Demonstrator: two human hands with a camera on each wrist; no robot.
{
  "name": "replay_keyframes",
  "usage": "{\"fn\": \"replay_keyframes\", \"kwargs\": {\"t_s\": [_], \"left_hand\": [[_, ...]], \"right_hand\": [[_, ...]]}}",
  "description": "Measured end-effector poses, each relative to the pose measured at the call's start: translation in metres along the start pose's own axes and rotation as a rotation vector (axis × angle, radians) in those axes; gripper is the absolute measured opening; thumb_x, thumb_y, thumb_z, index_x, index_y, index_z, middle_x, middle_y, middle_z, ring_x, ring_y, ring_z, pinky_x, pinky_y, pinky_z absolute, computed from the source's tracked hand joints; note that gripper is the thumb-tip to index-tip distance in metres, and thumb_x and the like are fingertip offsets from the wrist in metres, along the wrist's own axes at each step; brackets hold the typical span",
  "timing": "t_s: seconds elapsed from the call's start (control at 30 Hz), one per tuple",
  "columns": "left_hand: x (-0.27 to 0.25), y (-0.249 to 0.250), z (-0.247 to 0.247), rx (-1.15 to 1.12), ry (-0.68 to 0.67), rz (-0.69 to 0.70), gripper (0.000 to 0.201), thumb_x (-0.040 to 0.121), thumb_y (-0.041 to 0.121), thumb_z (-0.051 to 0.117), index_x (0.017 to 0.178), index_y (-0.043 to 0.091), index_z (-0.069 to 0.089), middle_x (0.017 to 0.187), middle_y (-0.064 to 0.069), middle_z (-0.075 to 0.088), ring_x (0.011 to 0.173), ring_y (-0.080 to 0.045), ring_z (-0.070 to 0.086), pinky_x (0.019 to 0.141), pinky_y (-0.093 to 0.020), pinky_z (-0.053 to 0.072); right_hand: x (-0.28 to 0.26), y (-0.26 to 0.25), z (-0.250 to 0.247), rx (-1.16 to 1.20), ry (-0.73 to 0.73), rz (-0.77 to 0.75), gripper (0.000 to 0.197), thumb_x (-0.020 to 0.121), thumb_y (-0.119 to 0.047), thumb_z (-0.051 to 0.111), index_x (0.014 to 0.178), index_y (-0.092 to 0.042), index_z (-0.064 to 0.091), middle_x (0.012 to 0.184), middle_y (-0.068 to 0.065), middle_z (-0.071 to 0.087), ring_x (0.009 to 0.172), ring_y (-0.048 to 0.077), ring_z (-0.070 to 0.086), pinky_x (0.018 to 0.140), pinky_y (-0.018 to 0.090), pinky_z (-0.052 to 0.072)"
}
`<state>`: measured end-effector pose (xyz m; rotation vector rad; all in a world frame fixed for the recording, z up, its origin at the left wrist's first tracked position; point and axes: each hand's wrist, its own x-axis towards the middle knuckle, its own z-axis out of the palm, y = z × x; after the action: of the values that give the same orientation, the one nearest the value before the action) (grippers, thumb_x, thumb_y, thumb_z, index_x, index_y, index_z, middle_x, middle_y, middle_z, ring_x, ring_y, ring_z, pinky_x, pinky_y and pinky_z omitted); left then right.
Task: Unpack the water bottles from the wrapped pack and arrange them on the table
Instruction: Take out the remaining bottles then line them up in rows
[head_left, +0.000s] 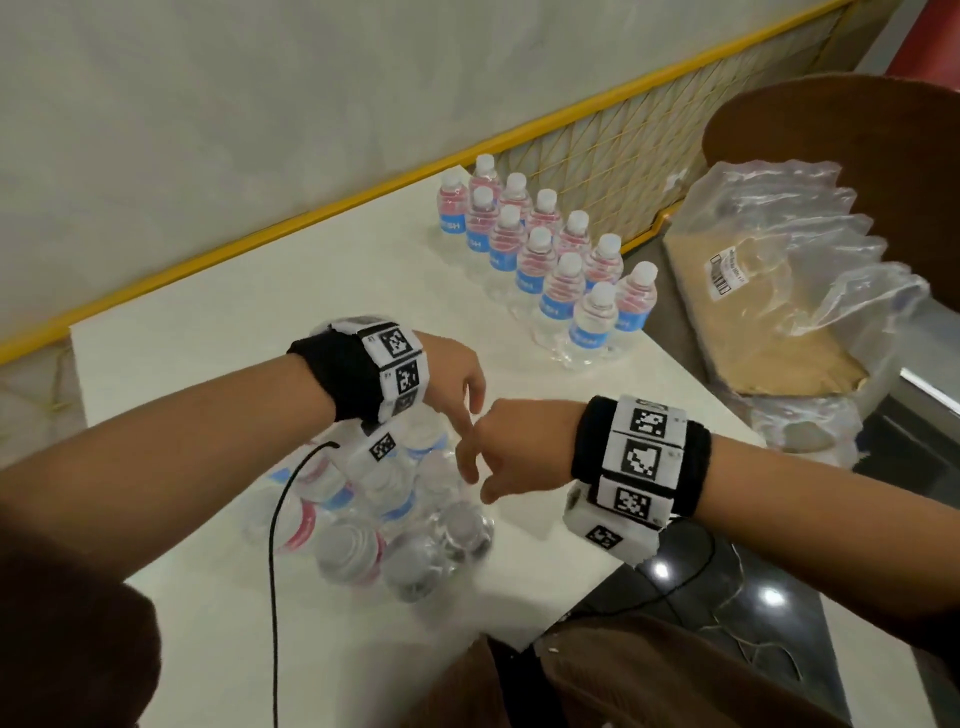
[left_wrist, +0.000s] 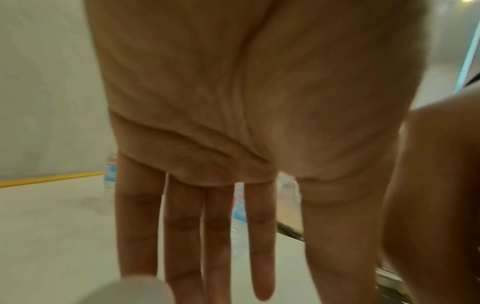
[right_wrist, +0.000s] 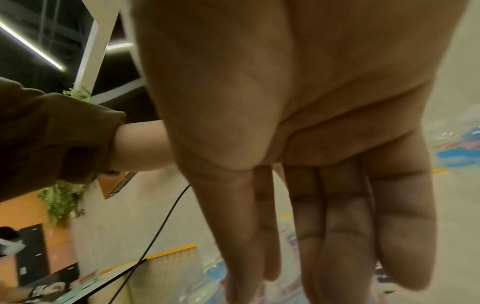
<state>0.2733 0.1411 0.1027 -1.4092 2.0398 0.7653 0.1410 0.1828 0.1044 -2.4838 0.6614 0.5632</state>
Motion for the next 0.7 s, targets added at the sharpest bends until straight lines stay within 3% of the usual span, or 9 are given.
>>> {"fn": "replay_keyframes", "kwargs": {"t_s": [0.13, 0.2, 0.3, 0.37, 0.43, 0.5, 0.6, 0.7], "left_hand": [[-0.013, 0.014, 0.02, 0.134, -0.072, 0.073, 0.039, 0.085, 0.028, 0.066, 0.123, 0.022, 0.062, 0.11, 0.002, 0.066, 0.09, -0.015, 0.055, 0.075, -0.026, 0.04], [-0.014, 0.017, 0.027, 0.178, -0.097, 0.092, 0.039, 0.082, 0.027, 0.07, 0.121, 0.021, 0.063, 0.095, 0.002, 0.063, 0.084, -0.015, 0.054, 0.073, -0.026, 0.041], [-0.011, 0.019, 0.032, 0.254, -0.135, 0.087, 0.049, 0.074, 0.033, 0.078, 0.119, 0.023, 0.062, 0.092, 0.006, 0.059, 0.083, -0.015, 0.053, 0.073, -0.027, 0.042], [-0.009, 0.021, 0.033, 0.318, -0.129, 0.077, 0.049, 0.072, 0.035, 0.078, 0.116, 0.021, 0.061, 0.096, 0.004, 0.061, 0.083, -0.016, 0.052, 0.069, -0.026, 0.04], [-0.006, 0.023, 0.033, 0.355, -0.105, 0.073, 0.041, 0.073, 0.035, 0.077, 0.106, 0.015, 0.063, 0.089, 0.001, 0.058, 0.081, -0.018, 0.051, 0.058, -0.023, 0.036], [-0.002, 0.026, 0.032, 0.379, -0.084, 0.078, 0.033, 0.073, 0.036, 0.077, 0.092, 0.013, 0.061, 0.078, 0.0, 0.054, 0.074, -0.02, 0.05, 0.052, -0.021, 0.032], [0.001, 0.029, 0.029, 0.407, -0.14, 0.09, 0.035, 0.07, 0.034, 0.08, 0.09, 0.012, 0.061, 0.069, 0.0, 0.053, 0.062, -0.017, 0.049, 0.048, -0.02, 0.03], [0.007, 0.034, 0.027, 0.4, -0.146, 0.099, 0.019, 0.074, 0.018, 0.075, 0.084, 0.013, 0.059, 0.056, 0.004, 0.047, 0.048, -0.01, 0.043, 0.045, -0.018, 0.03]], "right_hand": [[0.0, -0.02, 0.014, 0.0, -0.036, -0.061, 0.041, 0.088, -0.028, 0.062, 0.128, -0.021, 0.054, 0.074, -0.012, 0.035, 0.084, 0.008, 0.039, 0.073, 0.023, 0.034], [0.0, -0.025, 0.017, -0.001, -0.046, -0.058, 0.046, 0.089, -0.029, 0.062, 0.133, -0.024, 0.049, 0.081, -0.012, 0.037, 0.086, 0.008, 0.037, 0.075, 0.022, 0.033], [0.002, -0.029, 0.025, -0.045, -0.094, -0.052, 0.047, 0.088, -0.033, 0.061, 0.132, -0.026, 0.049, 0.109, -0.006, 0.056, 0.099, 0.016, 0.049, 0.079, 0.025, 0.036], [0.004, -0.028, 0.034, -0.081, -0.106, -0.033, 0.044, 0.088, -0.033, 0.061, 0.13, -0.025, 0.05, 0.125, -0.001, 0.056, 0.11, 0.021, 0.052, 0.084, 0.029, 0.041], [0.005, -0.026, 0.041, -0.094, -0.065, -0.009, 0.038, 0.088, -0.029, 0.06, 0.124, -0.022, 0.051, 0.12, 0.005, 0.057, 0.104, 0.026, 0.056, 0.082, 0.032, 0.046], [0.002, -0.023, 0.045, -0.094, -0.028, 0.002, 0.033, 0.087, -0.024, 0.058, 0.119, -0.018, 0.051, 0.111, 0.008, 0.06, 0.09, 0.026, 0.055, 0.071, 0.03, 0.042], [-0.007, -0.016, 0.043, -0.067, -0.005, 0.039, 0.03, 0.088, -0.023, 0.055, 0.116, -0.014, 0.052, 0.099, 0.009, 0.059, 0.078, 0.022, 0.044, 0.066, 0.028, 0.032], [-0.011, 0.004, 0.035, -0.074, 0.007, 0.124, 0.031, 0.085, -0.019, 0.057, 0.115, -0.016, 0.052, 0.081, 0.001, 0.046, 0.076, 0.022, 0.044, 0.064, 0.028, 0.033]]}}
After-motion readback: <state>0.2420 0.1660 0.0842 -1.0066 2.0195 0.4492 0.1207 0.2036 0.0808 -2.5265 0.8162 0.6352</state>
